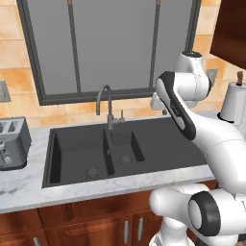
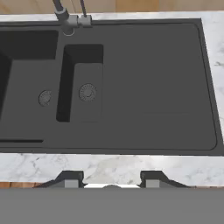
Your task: Move the mug from next to the sink to the open cabinet. Then, move the bowl with the broccoli to the fridge to clear the area for faucet cleaning.
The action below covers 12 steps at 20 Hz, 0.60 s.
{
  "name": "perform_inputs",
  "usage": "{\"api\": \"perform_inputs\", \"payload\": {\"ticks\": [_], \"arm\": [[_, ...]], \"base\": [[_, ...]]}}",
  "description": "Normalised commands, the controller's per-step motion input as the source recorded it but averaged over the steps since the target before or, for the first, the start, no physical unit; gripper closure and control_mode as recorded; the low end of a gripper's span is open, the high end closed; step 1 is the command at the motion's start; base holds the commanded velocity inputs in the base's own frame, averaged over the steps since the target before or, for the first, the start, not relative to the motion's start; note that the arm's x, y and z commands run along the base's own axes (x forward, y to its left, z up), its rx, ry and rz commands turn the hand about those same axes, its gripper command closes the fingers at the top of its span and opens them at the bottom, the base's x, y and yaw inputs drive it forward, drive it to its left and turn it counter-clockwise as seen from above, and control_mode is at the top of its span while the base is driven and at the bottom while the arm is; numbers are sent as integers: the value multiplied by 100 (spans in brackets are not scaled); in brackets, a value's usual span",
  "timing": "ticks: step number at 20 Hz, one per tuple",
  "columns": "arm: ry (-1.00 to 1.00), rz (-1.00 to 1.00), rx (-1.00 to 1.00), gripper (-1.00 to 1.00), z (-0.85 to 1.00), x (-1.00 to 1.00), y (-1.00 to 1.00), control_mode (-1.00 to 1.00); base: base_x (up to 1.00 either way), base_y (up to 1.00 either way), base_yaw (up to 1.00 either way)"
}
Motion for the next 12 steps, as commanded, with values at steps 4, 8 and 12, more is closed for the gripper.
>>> {"api": "perform_inputs", "payload": {"ticks": [4,8,12], "arm": [[-1,0,0,-100,0,-5,0,-100],[2,-1,4,-100,-10,-28,-3,-100],[0,0,0,-100,0,0,0,100]], "base": [[0,0,0],[0,0,0],[-79,33,-1]]}}
